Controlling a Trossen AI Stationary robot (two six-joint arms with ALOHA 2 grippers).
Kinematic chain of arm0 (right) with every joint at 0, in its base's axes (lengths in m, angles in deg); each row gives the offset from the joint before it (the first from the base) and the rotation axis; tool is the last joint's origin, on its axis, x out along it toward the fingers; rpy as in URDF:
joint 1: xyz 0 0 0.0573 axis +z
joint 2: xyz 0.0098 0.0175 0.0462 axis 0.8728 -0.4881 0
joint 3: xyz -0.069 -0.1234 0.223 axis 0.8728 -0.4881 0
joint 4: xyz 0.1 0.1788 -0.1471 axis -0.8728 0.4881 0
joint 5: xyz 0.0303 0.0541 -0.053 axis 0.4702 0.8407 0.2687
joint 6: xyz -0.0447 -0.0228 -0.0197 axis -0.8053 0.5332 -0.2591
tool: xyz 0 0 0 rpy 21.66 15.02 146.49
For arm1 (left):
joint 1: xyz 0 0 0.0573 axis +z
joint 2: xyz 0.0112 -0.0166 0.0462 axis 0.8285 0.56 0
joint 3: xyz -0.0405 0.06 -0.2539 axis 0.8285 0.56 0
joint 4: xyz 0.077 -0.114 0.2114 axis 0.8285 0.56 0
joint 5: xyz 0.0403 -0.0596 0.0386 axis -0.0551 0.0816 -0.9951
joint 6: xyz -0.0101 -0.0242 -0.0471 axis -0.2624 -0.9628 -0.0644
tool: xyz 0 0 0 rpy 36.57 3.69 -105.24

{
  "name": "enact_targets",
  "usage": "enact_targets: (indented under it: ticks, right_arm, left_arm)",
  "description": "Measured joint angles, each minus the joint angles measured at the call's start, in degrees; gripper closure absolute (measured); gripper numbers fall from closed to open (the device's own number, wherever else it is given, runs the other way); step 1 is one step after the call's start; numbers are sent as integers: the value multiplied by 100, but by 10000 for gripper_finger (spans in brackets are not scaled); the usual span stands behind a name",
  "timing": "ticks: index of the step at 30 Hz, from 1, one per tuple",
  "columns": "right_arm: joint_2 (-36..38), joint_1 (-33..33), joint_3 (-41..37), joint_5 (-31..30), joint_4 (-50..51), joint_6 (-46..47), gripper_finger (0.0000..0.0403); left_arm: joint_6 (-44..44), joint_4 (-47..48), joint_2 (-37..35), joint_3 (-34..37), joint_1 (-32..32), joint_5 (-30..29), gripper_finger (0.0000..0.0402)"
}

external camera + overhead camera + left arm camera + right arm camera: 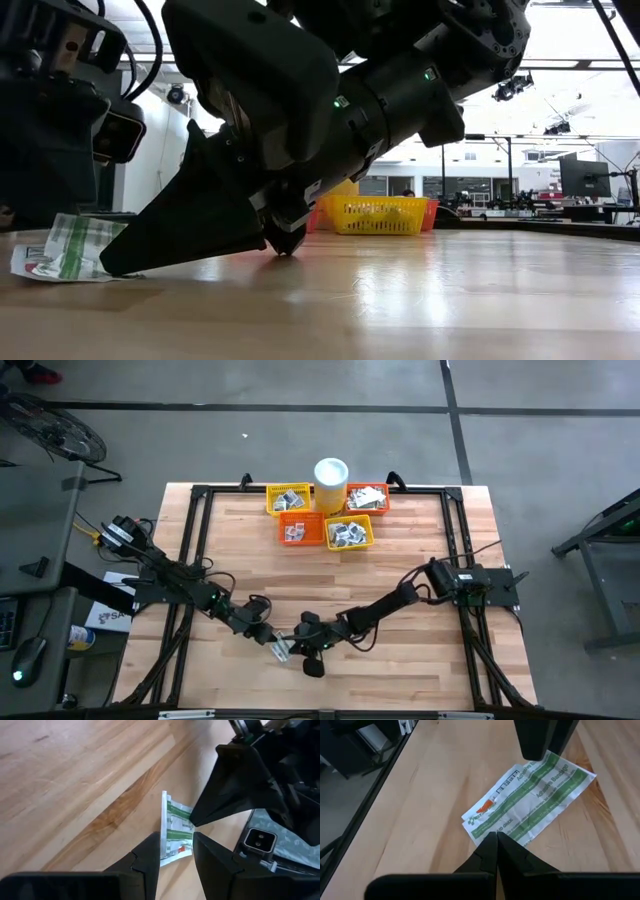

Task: Pick & Place First Aid Supplies
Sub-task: Put the green bandage pack into the top orange basket

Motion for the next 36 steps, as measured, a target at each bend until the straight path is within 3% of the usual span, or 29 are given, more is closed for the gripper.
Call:
enact_targets:
  ticks: [13, 22, 31, 36]
  right_arm:
    - [-4, -32, -4, -13, -33, -2, 403]
    - [-4, -32, -7, 8, -38, 11, 403]
    - [103, -36, -13, 372, 89, 45, 403]
    - [579, -52, -35, 444, 880, -161, 403]
  left_arm:
    - [-2, -3, 0, -1, 0, 0, 293]
    - [2, 1, 0, -1, 0, -50, 394]
    - [198, 1, -1, -1, 0, -155, 399]
    - [290, -7, -8, -1, 0, -314, 400]
